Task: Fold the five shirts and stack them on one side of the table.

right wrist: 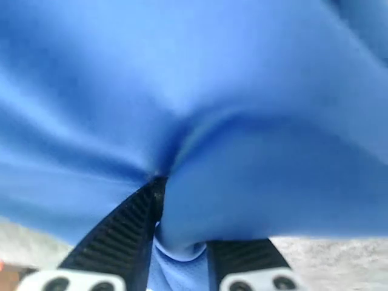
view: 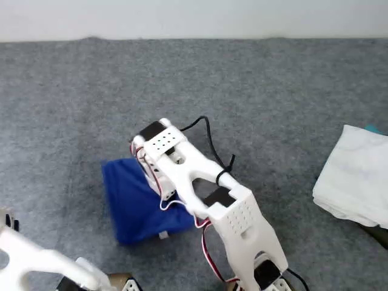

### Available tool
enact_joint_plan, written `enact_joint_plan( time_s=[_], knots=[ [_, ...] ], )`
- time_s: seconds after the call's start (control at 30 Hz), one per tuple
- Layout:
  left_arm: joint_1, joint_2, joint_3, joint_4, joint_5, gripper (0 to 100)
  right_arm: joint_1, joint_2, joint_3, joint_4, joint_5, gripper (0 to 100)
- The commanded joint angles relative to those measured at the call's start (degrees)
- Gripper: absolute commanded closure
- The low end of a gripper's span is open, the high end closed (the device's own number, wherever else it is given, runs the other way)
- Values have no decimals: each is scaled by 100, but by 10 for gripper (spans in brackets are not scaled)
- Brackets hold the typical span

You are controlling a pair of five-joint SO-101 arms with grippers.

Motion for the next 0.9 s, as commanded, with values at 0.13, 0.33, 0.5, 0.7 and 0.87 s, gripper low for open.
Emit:
enact_joint_plan(
  time_s=[0.13, 0.33, 0.5, 0.7, 0.87],
  knots=[
    [53, -158, -66, 79, 0, 910, 1024, -1367, 519, 268, 958, 989],
    [53, -158, -66, 79, 0, 910, 1631, -2466, 1310, 251, 1582, 989],
    [53, -158, -66, 79, 0, 910, 2448, -3196, 2347, -488, 2804, 989],
    [53, -158, -66, 79, 0, 910, 3451, -3451, 2945, -2088, 5275, 990],
    [62, -158, -66, 79, -9, 910, 3688, -3451, 2936, -3266, 6576, 990]
  ],
)
